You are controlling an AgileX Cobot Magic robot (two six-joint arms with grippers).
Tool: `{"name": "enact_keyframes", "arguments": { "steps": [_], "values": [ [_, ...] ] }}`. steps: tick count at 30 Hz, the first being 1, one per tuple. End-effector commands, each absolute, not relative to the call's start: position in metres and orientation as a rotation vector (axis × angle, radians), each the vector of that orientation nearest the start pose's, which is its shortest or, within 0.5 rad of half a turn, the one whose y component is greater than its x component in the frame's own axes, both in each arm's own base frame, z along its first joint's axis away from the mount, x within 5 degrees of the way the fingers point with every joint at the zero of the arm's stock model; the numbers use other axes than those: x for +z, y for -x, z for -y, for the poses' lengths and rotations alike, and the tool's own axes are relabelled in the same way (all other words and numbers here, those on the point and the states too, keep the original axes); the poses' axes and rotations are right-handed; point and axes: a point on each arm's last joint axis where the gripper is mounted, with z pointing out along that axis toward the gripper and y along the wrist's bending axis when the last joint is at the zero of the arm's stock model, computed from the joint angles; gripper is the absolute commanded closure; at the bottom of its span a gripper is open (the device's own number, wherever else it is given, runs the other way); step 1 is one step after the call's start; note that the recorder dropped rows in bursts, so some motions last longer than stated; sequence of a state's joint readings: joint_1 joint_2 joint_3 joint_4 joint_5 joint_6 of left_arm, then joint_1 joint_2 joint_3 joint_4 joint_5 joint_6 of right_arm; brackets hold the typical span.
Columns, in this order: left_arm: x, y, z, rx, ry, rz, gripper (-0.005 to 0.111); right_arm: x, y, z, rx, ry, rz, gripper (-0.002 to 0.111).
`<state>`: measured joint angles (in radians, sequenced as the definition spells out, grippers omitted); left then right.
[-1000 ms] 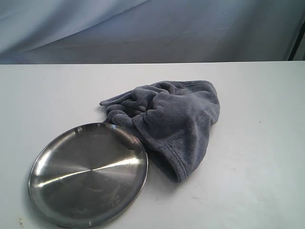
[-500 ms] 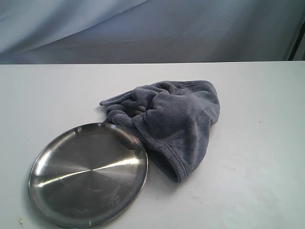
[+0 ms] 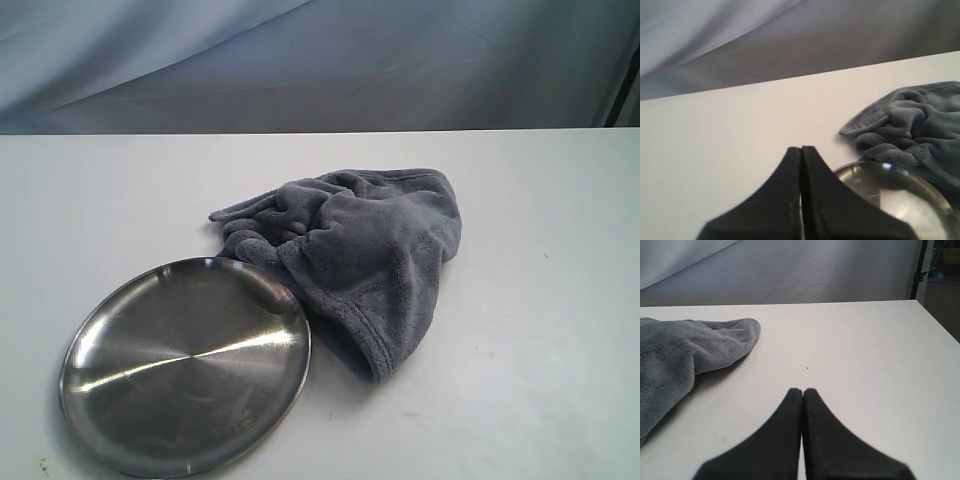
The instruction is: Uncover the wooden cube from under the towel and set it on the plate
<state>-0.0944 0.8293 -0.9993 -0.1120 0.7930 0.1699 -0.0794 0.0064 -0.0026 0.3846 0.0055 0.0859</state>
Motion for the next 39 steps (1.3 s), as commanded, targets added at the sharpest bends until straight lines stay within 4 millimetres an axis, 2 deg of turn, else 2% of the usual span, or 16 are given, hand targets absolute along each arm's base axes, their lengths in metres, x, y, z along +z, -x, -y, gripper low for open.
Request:
{"name": "enact_keyframes", "arguments": {
  "steps": [1,4,9,16,21,25,30,39],
  "values": [
    [0.399,-0.179,0.032,-0.17,-0.338,-2.219,0.107,0.212,-0.056,0.004,0.327,-0.411,-1.451,0.105],
    [0.403,-0.194,0.04,-0.212,-0.418,-2.28,0.107,0.212,-0.056,0.004,0.327,-0.411,-1.451,0.105],
    [0.391,-0.206,0.061,-0.13,-0.61,-2.366,0.107,0.212,-0.056,0.004,0.327,-0.411,-1.451,0.105],
    [0.359,-0.22,0.114,-0.025,-0.788,-2.461,0.107,0.212,-0.056,0.004,0.327,-0.411,-1.451,0.105],
    [0.335,-0.222,0.153,-0.001,-0.878,-2.619,0.107,0.212,-0.056,0.004,0.327,-0.411,-1.451,0.105],
    [0.325,-0.226,0.182,-0.058,-0.938,-2.692,0.107,0.212,-0.056,0.004,0.327,-0.411,-1.451,0.105],
    [0.323,-0.234,0.217,-0.186,-0.978,-2.71,0.107,0.212,-0.056,0.004,0.327,-0.411,-1.451,0.105],
    [0.312,-0.263,0.26,-0.228,-1.005,-2.705,0.107,0.212,-0.056,0.004,0.327,-0.411,-1.451,0.105]
  ]
}}
